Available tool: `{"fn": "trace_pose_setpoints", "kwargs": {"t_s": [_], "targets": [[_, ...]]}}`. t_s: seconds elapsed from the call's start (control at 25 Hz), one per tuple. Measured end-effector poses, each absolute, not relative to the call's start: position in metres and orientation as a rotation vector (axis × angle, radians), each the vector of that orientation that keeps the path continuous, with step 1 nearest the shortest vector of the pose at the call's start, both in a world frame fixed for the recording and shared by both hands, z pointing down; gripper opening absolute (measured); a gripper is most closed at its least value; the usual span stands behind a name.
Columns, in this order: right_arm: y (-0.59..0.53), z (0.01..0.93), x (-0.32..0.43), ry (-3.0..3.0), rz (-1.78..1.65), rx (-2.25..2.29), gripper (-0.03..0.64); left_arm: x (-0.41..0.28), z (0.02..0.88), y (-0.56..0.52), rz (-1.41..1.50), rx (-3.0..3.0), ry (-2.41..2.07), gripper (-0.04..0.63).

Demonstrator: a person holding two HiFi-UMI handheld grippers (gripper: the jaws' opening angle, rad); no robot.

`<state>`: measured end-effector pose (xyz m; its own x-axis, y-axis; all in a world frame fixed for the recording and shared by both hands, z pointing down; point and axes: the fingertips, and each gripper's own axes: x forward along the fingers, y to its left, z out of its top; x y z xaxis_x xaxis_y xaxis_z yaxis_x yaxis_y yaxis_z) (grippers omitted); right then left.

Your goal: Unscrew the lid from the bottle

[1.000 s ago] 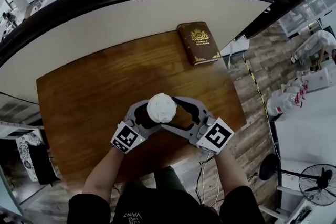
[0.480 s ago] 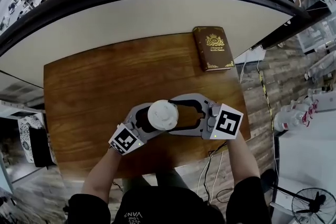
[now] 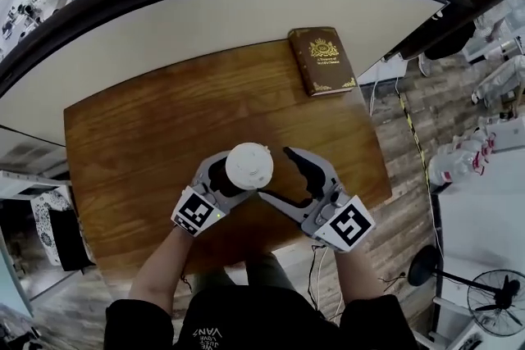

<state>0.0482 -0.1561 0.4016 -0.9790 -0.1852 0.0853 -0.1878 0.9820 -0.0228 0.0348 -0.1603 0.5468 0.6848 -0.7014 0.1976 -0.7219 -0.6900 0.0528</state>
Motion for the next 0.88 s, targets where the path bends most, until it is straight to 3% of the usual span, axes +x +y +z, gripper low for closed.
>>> {"fn": "trace_pose_setpoints", "kwargs": {"t_s": [0.4,0.88], "targets": [[-0.149,0.425,0.035,-2.881,0.160,0.897,0.325,0.037,0.549,-0.161,0.252,2.713,-1.248,0.365],[-0.152,0.436,0.016,-2.787,0.067,0.853,0.325,0.037,0.550,-0.160,0.244,2.673,-1.307,0.362]]}}
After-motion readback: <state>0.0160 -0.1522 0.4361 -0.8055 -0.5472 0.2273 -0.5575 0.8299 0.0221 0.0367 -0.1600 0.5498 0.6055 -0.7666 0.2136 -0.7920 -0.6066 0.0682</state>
